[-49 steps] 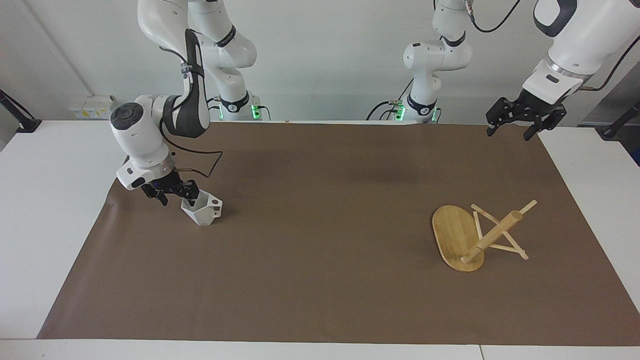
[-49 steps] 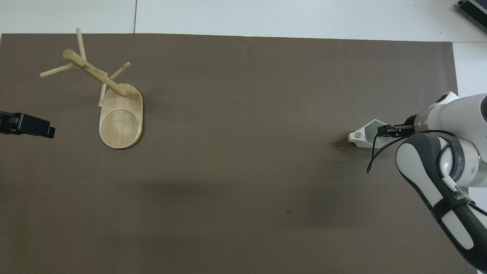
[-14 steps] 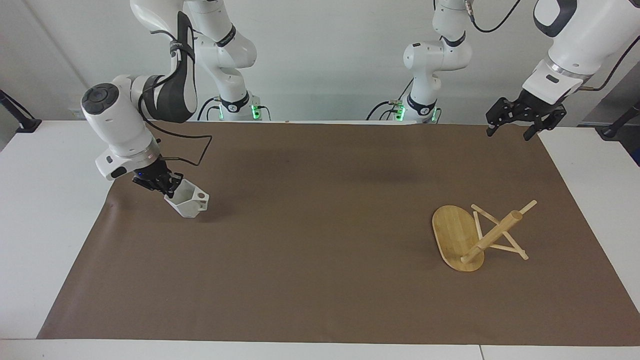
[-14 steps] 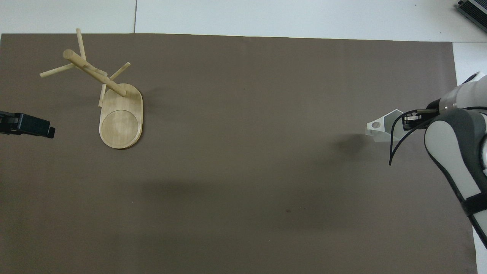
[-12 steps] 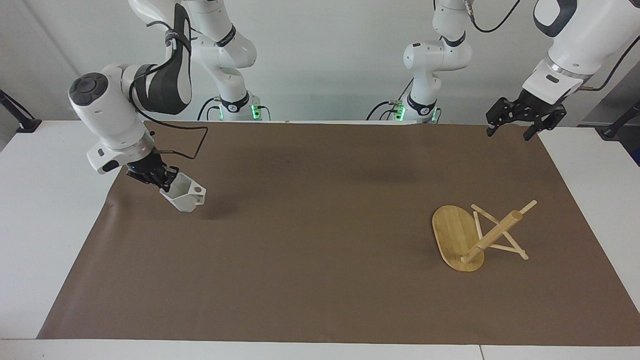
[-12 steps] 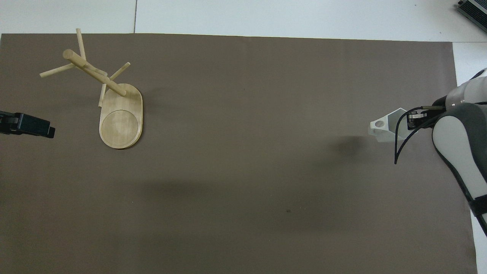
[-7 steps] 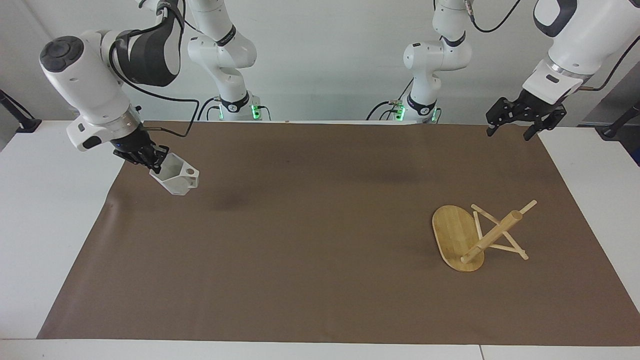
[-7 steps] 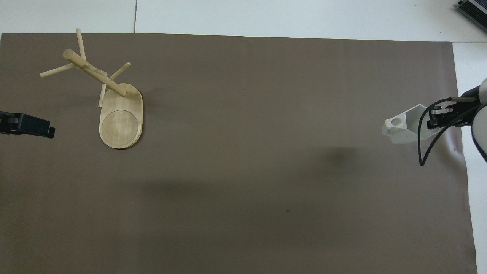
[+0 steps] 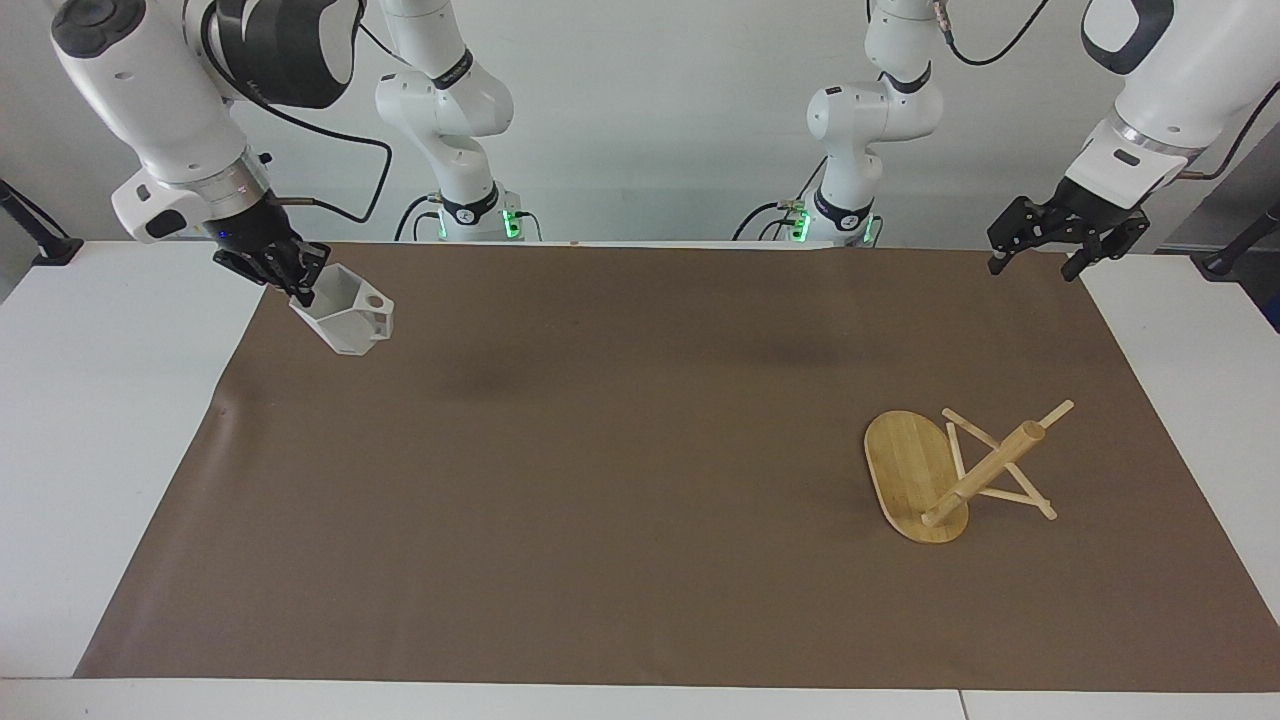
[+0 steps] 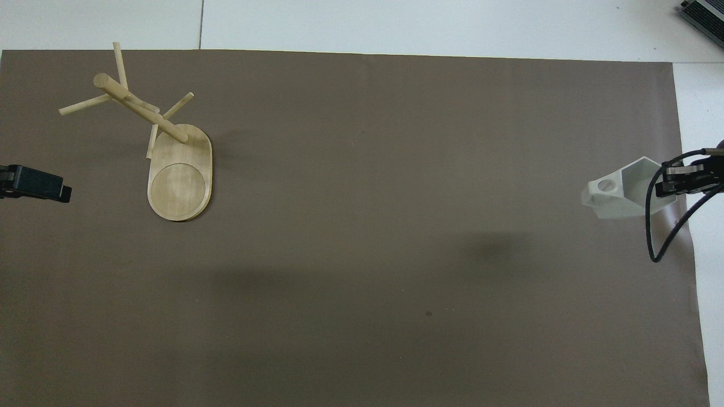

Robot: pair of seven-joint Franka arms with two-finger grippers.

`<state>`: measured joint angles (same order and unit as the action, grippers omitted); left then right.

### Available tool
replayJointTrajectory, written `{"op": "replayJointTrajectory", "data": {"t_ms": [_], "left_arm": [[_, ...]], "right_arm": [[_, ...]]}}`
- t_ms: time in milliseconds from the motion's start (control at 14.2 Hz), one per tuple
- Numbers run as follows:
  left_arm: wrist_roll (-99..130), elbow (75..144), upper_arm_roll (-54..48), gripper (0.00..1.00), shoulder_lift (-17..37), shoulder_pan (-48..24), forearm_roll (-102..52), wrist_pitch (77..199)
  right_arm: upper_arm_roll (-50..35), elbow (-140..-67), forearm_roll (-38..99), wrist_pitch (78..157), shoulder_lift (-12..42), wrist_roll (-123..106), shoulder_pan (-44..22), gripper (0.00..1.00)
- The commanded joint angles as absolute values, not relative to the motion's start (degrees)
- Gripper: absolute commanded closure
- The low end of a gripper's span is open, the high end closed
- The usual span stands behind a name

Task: Hang cup on rack
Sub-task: 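Lift the white cup with the right gripper and raise it up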

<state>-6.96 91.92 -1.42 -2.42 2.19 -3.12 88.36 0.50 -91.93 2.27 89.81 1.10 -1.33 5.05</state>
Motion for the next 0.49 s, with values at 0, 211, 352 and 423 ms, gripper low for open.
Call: {"op": "replayJointTrajectory", "data": {"t_ms": [0, 211, 352, 423], "left_arm": [[-7.03, 92.90, -2.02, 0.00, -2.81, 2.46, -2.02, 89.56], [-5.81, 92.90, -2.11, 0.00, -3.25, 2.02, -2.02, 89.21], [-0.65, 92.90, -2.28, 0.00, -3.34, 2.02, -2.02, 88.77], [2.34, 93.07, -2.46, 0.00, -3.51, 1.76, -2.11, 87.12]], "right_arm": [[0.17, -91.85, 9.90, 86.94, -0.17, -0.09, 5.36, 1.00], [0.09, -91.85, 18.88, 85.87, -1.14, 1.13, 5.27, 1.00], [-0.35, -91.85, 23.26, 85.69, -1.41, 2.98, 4.92, 1.00], [-1.31, -91.85, 26.86, 85.69, -1.41, 3.08, 4.92, 1.00]]}}
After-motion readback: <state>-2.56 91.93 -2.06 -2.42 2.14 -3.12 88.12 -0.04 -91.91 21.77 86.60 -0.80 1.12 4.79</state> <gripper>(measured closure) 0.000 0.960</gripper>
